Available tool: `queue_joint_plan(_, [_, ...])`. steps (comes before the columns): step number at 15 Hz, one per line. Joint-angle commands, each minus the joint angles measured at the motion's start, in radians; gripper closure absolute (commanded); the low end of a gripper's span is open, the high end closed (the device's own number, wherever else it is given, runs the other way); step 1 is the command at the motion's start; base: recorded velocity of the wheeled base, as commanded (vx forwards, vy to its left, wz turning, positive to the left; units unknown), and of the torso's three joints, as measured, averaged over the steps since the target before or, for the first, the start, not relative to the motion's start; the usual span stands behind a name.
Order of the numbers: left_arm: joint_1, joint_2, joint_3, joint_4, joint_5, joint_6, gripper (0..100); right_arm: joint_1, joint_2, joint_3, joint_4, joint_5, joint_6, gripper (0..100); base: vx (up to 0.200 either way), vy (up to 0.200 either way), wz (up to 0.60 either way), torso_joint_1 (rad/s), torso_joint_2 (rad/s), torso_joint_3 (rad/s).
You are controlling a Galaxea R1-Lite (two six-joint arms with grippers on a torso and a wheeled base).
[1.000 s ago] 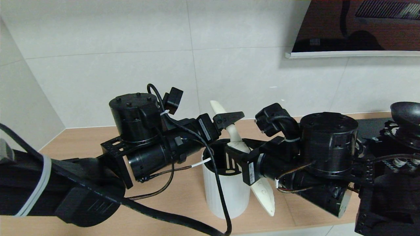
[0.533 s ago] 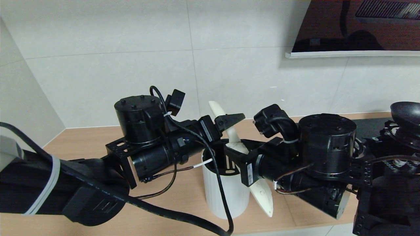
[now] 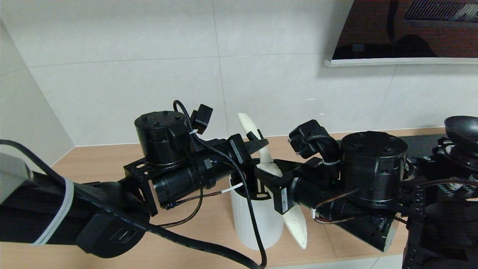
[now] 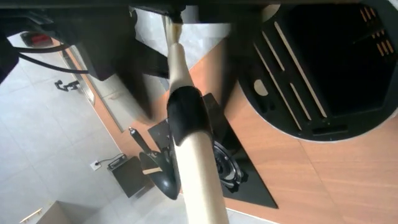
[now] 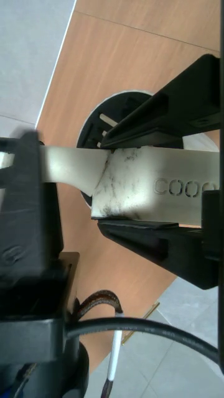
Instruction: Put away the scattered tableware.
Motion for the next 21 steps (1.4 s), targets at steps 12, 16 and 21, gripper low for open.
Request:
queue_joint_plan(12, [0.000, -0.006, 0.012, -0.062, 0.003, 0.000, 100, -0.001, -0.003, 0.001, -0.001, -0.011, 0.001, 0, 0.000, 0.000, 0.00, 0.000, 0.00, 0.000])
queue_joint_plan(16, [0.012, -0.045, -0.006, -0.058, 0.042, 0.009, 100, -0.019, -0.032, 0.029, -0.063, -0.013, -0.006, 0, 0.000, 0.000, 0.00, 0.000, 0.00, 0.000])
queue_joint_plan(21, [0.150, -0.131, -0.135, 0.106, 0.110, 0.012, 100, -0.148, -0.201, 0.062, -0.063, 0.021, -0.017, 0, 0.000, 0.000, 0.00, 0.000, 0.00, 0.000])
